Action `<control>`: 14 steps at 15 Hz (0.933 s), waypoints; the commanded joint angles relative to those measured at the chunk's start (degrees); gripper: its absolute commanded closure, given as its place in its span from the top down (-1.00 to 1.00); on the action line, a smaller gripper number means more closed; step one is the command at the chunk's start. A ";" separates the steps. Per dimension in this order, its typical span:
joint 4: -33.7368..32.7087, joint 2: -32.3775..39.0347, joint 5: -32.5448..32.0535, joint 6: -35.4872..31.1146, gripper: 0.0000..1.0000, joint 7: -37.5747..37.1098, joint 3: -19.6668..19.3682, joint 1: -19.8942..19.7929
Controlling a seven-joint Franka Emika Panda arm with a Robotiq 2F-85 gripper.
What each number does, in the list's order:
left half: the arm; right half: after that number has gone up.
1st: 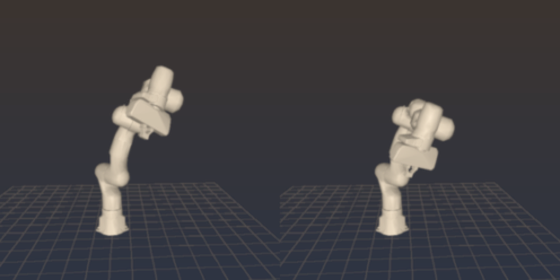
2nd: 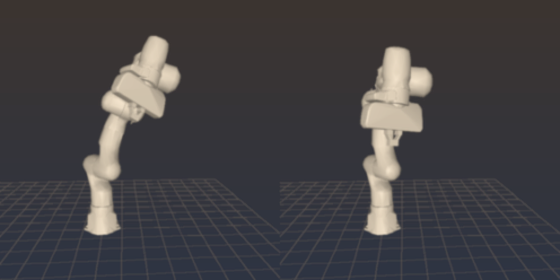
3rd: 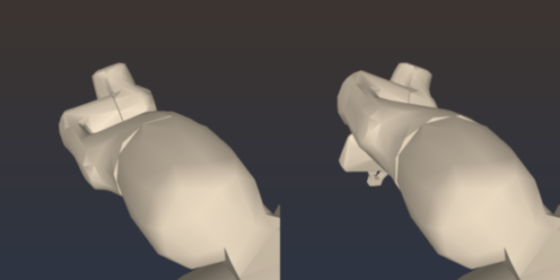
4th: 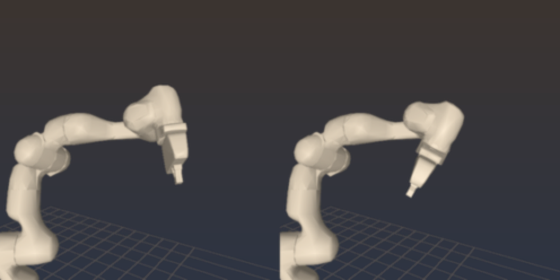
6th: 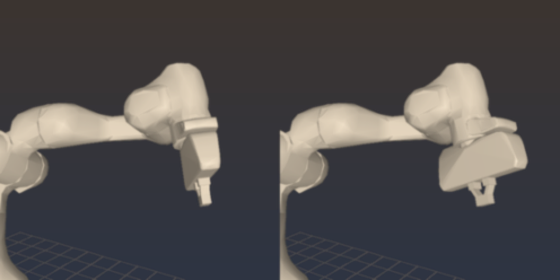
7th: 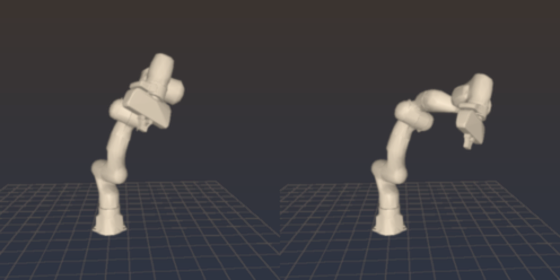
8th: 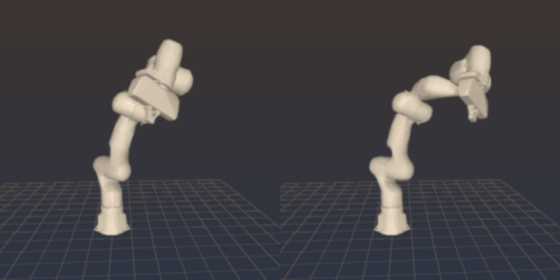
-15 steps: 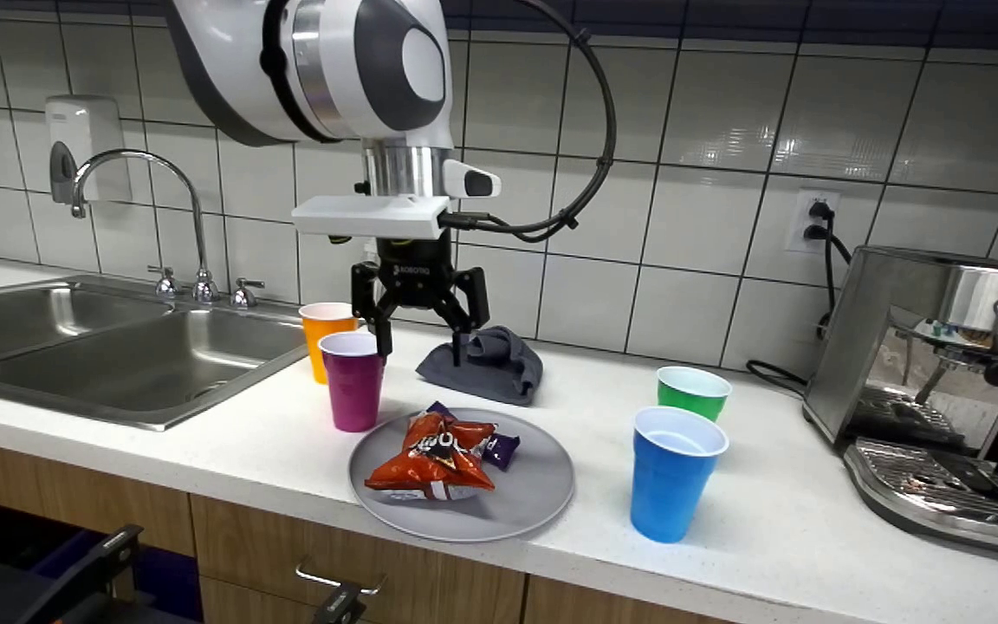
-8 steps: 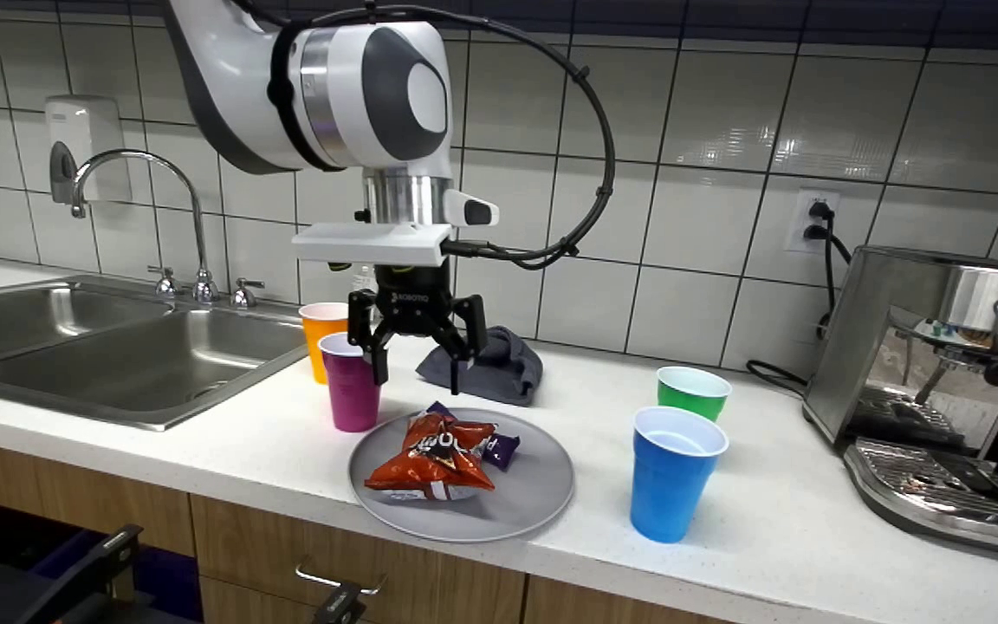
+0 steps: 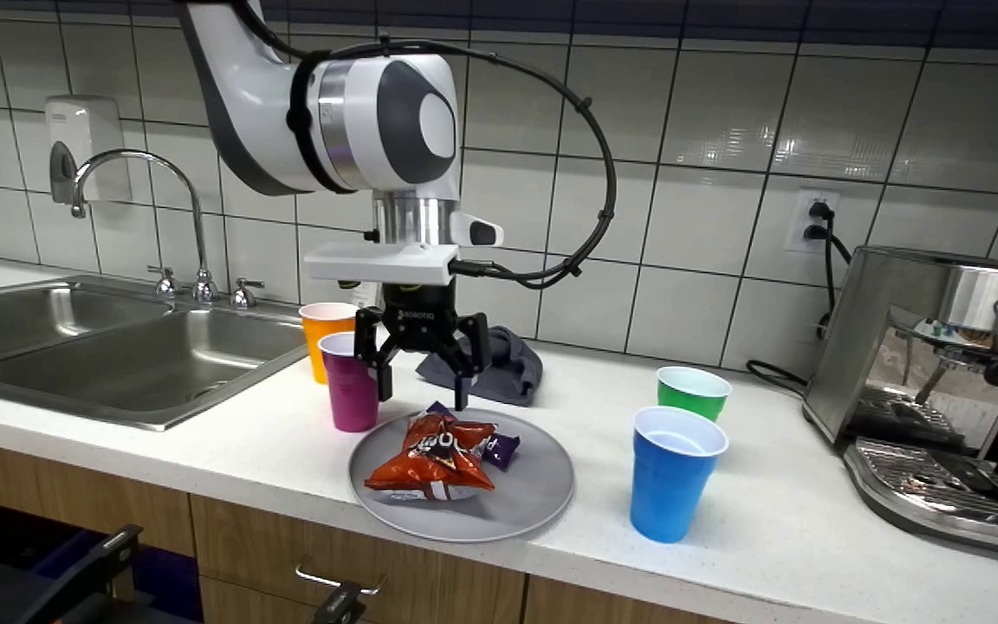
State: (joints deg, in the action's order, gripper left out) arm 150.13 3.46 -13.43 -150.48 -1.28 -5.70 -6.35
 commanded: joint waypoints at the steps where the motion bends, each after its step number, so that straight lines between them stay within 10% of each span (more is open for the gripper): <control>1: -2.83 3.05 -1.06 0.32 1.00 0.66 -0.67 0.25; 8: -4.66 5.77 -0.80 0.65 1.00 1.01 -0.95 0.66; 9: -4.82 5.99 -0.66 0.64 0.50 1.10 -0.96 0.64; 14: -5.36 6.62 -0.73 0.59 -0.15 1.04 -1.21 0.67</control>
State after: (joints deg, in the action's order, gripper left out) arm 146.01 9.42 -13.45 -150.48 -1.10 -6.07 -6.11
